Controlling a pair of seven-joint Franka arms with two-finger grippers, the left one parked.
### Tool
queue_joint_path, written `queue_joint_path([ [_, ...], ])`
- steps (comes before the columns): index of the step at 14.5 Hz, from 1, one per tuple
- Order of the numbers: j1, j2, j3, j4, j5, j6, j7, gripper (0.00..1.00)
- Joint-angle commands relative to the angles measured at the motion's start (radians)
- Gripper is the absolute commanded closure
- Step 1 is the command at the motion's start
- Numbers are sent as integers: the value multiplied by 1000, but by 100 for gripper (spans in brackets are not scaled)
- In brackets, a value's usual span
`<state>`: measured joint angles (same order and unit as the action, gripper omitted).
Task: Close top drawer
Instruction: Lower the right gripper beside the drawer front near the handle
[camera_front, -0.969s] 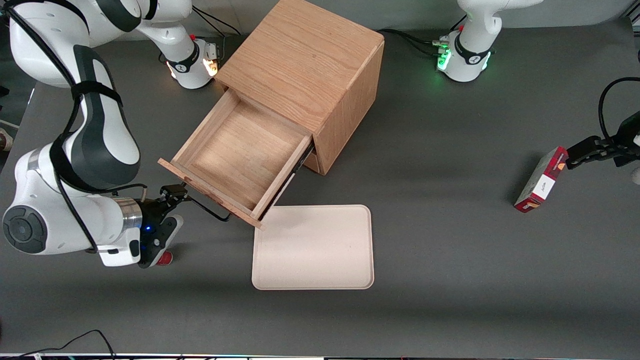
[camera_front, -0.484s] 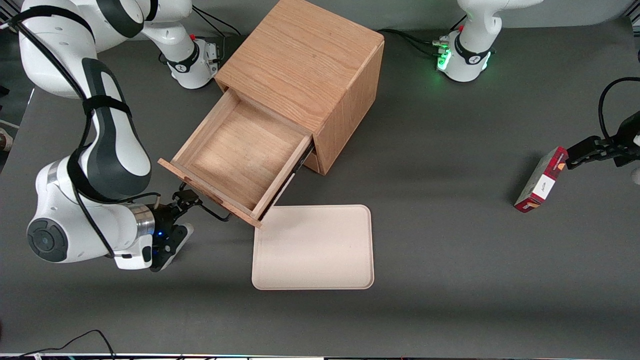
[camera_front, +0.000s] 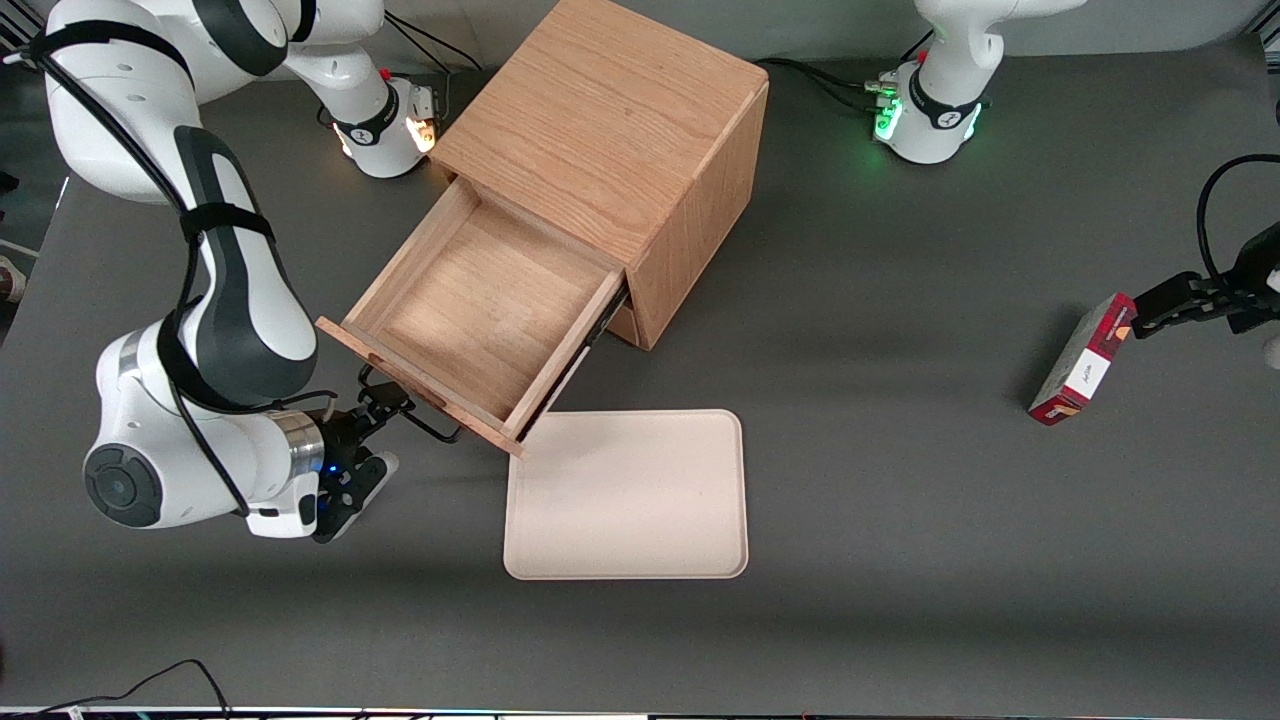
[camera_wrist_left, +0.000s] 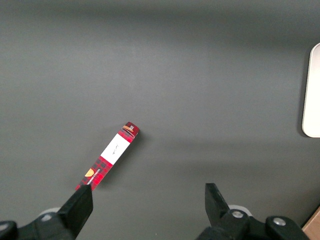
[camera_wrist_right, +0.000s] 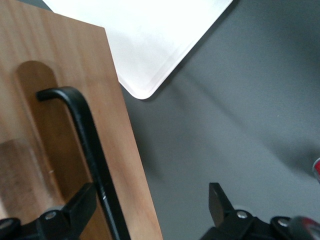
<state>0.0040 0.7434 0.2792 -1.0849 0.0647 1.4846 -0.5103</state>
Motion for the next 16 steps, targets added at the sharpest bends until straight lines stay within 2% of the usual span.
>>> queue_joint_path([
  [1,-7,-18,0,-55,35,32,26,0],
  [6,-5,-48,5,-116,64,48,70,0],
  [16,-4,-212,8,-352,122,108,110,0],
])
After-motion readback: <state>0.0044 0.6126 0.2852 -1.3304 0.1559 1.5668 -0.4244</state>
